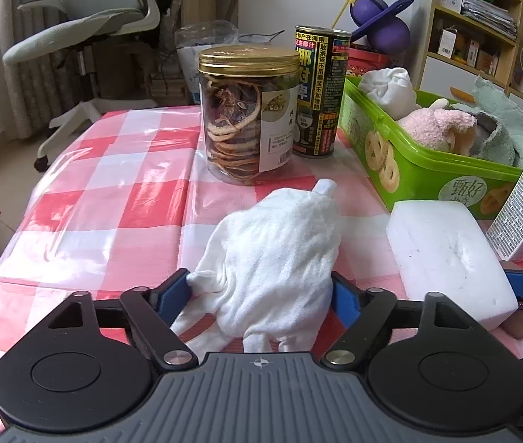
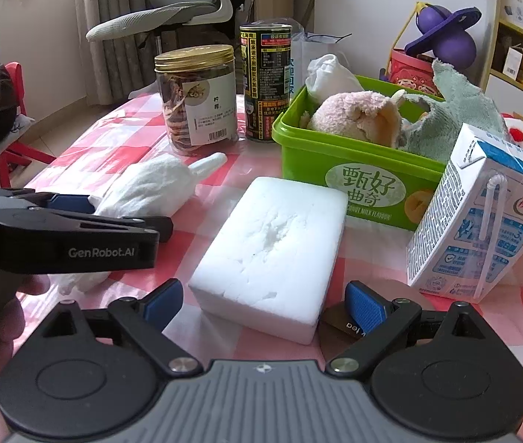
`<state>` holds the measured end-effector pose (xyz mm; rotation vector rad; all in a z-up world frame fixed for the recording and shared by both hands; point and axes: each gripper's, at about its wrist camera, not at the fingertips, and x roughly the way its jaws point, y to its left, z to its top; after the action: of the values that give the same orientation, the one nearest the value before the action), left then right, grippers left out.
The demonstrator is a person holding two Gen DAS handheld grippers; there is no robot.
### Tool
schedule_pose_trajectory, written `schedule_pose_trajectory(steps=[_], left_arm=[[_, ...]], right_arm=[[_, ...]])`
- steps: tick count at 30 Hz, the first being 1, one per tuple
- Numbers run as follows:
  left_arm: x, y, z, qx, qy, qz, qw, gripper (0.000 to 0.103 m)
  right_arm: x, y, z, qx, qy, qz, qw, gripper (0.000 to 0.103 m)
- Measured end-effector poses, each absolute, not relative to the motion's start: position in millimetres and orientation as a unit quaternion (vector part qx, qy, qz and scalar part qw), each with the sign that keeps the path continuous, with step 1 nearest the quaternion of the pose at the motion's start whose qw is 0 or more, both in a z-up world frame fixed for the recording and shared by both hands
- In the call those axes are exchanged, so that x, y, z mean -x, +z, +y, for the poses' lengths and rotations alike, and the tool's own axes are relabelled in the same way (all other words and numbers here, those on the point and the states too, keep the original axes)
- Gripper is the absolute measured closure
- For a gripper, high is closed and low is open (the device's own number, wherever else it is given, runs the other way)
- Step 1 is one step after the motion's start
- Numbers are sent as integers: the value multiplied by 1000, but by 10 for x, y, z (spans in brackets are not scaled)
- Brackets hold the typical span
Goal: Organize soft objects
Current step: 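Close left tool on the white glove while right tool grasps the foam block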
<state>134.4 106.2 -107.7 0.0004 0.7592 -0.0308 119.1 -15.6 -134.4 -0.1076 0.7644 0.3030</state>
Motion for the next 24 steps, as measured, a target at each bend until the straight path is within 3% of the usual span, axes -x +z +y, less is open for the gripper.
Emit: schedule_pose_trajectory(steps=[4, 9, 12, 24], left_arm=[[-1349, -1061, 1063, 4, -13, 374, 927, 37], [-1343, -1029, 1076, 10, -17, 380, 925, 53], [-1336, -1009, 1076, 12, -17, 383, 924, 59], [-1299, -913, 1057, 17, -22, 395, 918, 65]], right_arm=[[-1206, -1329, -177, 45, 144, 371, 916, 26], [-1238, -1291, -244, 21, 144, 373, 916, 41], [-1244, -1261, -286, 2, 145, 376, 915, 42], [-1228, -1115, -408, -38, 150, 372, 915, 44]])
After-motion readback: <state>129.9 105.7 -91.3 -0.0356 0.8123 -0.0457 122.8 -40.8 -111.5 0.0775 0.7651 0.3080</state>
